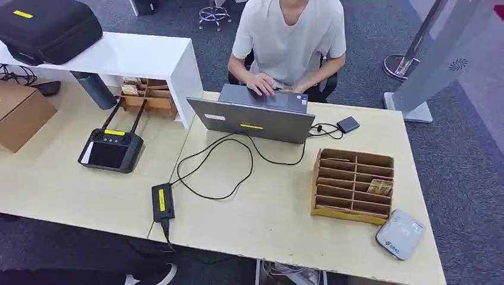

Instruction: Pass the card to the sensor for recognition and then transmit it.

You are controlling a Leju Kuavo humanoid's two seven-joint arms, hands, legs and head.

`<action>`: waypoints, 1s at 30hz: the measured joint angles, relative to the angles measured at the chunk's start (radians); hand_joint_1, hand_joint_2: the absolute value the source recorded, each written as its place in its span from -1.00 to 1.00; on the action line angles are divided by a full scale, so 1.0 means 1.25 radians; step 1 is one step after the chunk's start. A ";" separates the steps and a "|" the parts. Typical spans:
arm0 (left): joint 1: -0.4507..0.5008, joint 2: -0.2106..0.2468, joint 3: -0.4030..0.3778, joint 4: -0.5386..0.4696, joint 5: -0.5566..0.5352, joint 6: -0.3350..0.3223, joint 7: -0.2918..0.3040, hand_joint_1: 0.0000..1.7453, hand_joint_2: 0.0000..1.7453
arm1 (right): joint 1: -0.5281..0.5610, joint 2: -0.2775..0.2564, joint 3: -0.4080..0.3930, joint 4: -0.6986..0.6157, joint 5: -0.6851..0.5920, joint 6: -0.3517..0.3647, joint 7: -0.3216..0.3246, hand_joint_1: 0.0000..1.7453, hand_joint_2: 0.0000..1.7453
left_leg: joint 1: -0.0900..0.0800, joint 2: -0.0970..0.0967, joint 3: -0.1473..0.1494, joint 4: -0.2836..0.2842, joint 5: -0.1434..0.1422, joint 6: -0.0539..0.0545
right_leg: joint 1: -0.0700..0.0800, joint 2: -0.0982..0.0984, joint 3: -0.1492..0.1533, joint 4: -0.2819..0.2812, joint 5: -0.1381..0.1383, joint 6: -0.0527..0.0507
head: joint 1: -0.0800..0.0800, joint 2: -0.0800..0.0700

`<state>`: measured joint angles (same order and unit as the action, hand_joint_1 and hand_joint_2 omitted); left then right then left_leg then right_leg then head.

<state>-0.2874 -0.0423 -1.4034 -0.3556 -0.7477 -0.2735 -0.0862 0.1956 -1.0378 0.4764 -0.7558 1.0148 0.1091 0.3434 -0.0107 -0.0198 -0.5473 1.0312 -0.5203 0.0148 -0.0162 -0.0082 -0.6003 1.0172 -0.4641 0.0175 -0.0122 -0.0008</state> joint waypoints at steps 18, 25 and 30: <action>-0.007 -0.015 -0.016 0.006 0.051 -0.024 0.015 -1.00 1.00 | -0.128 0.371 0.168 0.307 -0.179 0.030 -0.068 -1.00 1.00 | 0.001 0.008 0.003 0.000 -0.001 -0.001 | 0.001 0.008 0.001 0.002 0.001 -0.001 | 0.000 0.000; -0.009 -0.019 -0.016 0.006 0.070 -0.033 0.020 -1.00 1.00 | -0.185 0.514 0.129 0.366 -0.276 0.119 -0.037 -1.00 1.00 | 0.001 0.010 0.004 0.000 0.000 -0.002 | 0.001 0.009 0.001 0.002 0.001 -0.002 | 0.000 0.000; -0.009 -0.019 -0.016 0.007 0.072 -0.034 0.024 -1.00 1.00 | -0.192 0.538 0.119 0.376 -0.287 0.129 -0.033 -1.00 1.00 | 0.002 0.010 0.004 0.000 0.000 -0.002 | 0.001 0.009 0.001 0.002 0.001 -0.002 | 0.000 0.000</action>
<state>-0.2991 -0.0664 -1.4229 -0.3471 -0.6573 -0.3166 -0.0561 -0.0449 -0.3651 0.6249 -0.2858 0.6562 0.2700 0.3017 -0.0088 -0.0078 -0.5420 1.0308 -0.5206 0.0127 -0.0150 0.0026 -0.5987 1.0199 -0.4629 0.0156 -0.0118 -0.0008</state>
